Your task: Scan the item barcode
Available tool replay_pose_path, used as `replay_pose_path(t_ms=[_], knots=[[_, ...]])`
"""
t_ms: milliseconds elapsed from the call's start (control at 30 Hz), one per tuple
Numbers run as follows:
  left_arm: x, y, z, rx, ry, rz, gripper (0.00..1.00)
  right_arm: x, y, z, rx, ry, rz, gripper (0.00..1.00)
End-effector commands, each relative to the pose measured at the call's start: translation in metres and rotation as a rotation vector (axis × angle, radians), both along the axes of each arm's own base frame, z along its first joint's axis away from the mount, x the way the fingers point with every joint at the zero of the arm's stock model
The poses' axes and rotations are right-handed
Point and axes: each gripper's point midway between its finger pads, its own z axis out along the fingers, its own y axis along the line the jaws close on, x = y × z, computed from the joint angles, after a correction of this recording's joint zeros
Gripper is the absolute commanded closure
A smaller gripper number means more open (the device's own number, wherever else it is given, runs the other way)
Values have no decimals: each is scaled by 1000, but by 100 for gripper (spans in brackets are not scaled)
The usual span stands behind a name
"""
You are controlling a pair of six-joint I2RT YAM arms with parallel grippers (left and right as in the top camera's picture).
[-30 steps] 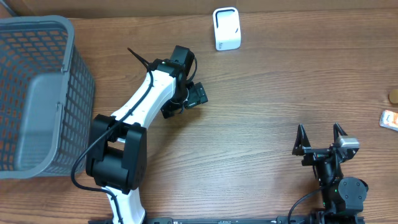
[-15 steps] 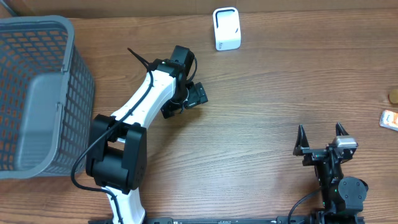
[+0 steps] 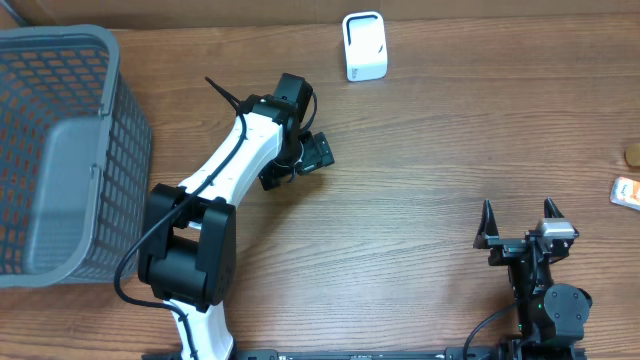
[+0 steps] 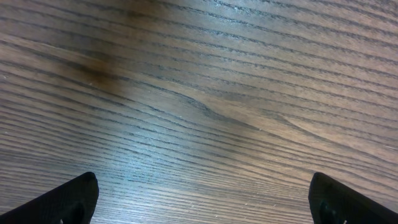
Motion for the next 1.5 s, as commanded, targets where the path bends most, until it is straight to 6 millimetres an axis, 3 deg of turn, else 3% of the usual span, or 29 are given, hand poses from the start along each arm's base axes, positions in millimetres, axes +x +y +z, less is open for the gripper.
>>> replay_pose_path(t_ms=[0,1167,1300,1467], knots=[[0,1,1,6,-5,-9,0,0,-2,-1,-5,-8,-10,0],[-5,1,1,10,10,-32,0,0,-2,-1,-5,-8,-10,0],[-3,-5,17,2,-37,-49,0,0,-2,-1,-5,-8,-10,0],[10,-13,59,42,-263,-161,0,0,-2,-1,-5,-8,-10,0]])
